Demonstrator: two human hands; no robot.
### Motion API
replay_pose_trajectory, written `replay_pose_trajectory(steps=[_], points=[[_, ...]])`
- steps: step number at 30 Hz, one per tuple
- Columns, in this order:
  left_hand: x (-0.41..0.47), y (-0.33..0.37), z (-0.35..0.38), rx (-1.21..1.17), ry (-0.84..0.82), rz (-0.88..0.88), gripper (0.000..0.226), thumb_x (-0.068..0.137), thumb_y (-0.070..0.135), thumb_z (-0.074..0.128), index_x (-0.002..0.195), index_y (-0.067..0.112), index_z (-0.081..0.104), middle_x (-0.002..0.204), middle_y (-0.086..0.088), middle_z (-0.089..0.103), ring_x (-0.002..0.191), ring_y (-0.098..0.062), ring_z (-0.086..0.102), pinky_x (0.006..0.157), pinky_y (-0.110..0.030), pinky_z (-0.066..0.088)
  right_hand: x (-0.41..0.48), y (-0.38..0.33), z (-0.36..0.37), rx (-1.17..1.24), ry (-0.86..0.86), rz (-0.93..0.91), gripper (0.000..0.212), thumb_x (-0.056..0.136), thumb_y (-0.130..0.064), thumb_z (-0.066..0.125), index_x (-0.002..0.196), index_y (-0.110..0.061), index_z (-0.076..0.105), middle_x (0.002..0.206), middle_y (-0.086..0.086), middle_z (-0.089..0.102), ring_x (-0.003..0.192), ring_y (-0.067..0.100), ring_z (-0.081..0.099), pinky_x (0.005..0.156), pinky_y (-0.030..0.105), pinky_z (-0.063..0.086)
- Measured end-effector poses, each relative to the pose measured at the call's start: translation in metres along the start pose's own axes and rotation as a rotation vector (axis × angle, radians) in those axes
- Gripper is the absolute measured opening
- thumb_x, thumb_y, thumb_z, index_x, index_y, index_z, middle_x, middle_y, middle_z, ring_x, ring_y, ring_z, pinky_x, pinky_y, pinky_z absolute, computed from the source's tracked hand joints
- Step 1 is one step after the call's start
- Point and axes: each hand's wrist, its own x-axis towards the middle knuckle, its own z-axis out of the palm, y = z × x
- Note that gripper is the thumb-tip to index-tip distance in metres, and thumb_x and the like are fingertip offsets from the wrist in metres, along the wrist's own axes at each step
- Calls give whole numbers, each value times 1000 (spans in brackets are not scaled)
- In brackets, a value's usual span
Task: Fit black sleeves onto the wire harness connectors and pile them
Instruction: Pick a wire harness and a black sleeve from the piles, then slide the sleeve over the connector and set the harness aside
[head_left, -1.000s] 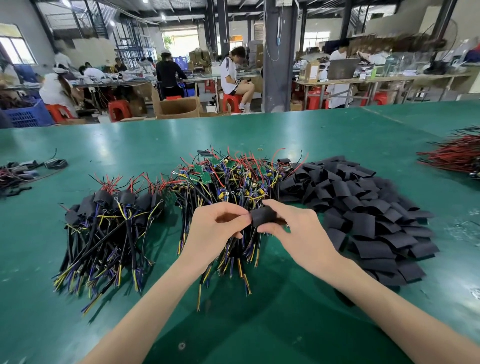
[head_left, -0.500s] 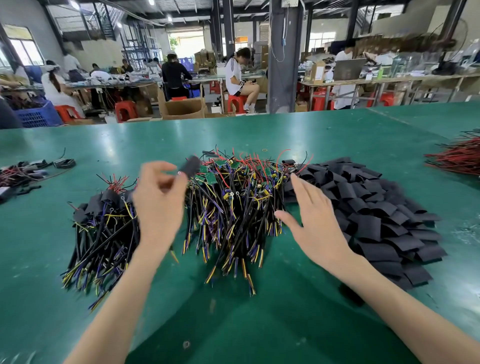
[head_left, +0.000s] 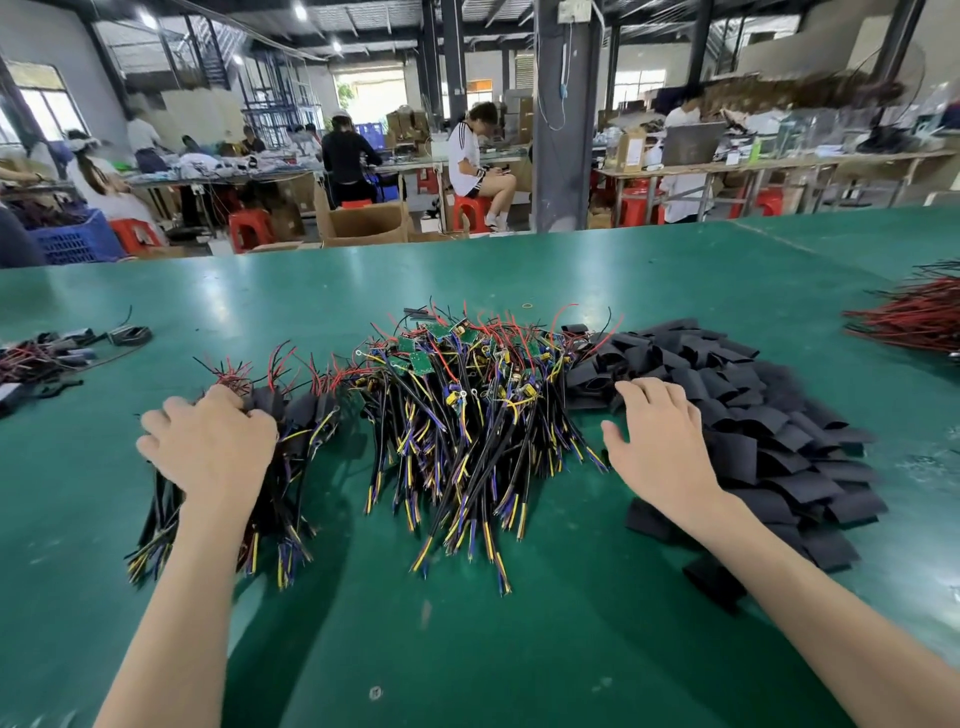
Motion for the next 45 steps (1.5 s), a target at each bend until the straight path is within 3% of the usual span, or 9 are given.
replay_pose_trajectory(steps=[5,8,13,19,22,27,38,42,45], points=[[-2,21,-16,33,-3,-21,32,78,12,58,104,-7,62,112,-35,49,111,-44,40,94,-46,29,5,9,1,-45,-29,42,35,90,-24,51,121,-10,55,120,8,52,115,29,41,96,39,30],[-3,64,-26,-70,111,212,32,81,15,57,110,0,59,114,-30,52,112,-42,43,92,-49,33,6,11,0,-67,-41,46,33,89,-22,50,119,-10,56,115,9,55,110,29,44,92,39,34],[20,158,-4,-352,-401,397,35,93,22,43,126,19,55,132,-7,55,118,-31,50,104,-42,38,4,13,0,-69,-115,38,33,91,-20,47,123,-14,53,117,8,52,111,29,46,89,39,37],[29,190,34,-7,-598,381,26,94,32,45,101,10,56,125,-13,56,122,-34,44,102,-46,28,2,12,0,-41,-147,16,34,94,-18,43,127,-16,49,121,6,50,113,28,44,87,36,40],[26,186,41,-84,-529,354,28,88,31,54,71,9,49,103,-11,63,105,-32,55,98,-45,31,2,13,0,-44,-133,20,33,93,-17,43,125,-15,51,120,6,50,112,27,44,86,37,39],[28,191,28,-310,-499,248,27,88,26,61,107,7,64,117,-14,61,114,-34,53,99,-40,42,5,14,0,-11,-99,52,35,88,-11,46,122,-13,53,119,8,51,110,30,45,86,38,39],[17,199,-10,-891,-301,436,16,83,9,69,90,13,56,76,8,54,70,-1,52,60,-4,40,12,21,-11,209,-20,140,38,80,2,46,113,-8,62,110,12,62,103,33,52,85,39,44],[23,203,-28,-1071,-335,350,30,79,8,74,97,12,50,93,-11,65,86,-19,65,82,-36,55,16,27,-12,317,-215,39,38,75,0,46,104,-15,68,106,6,67,107,29,54,93,36,44],[26,205,-36,-1051,-285,331,39,77,9,75,102,12,46,90,-11,68,88,-22,66,83,-39,54,18,27,-5,127,-471,-95,40,80,-14,55,118,-23,60,122,2,55,117,28,44,99,34,36]])
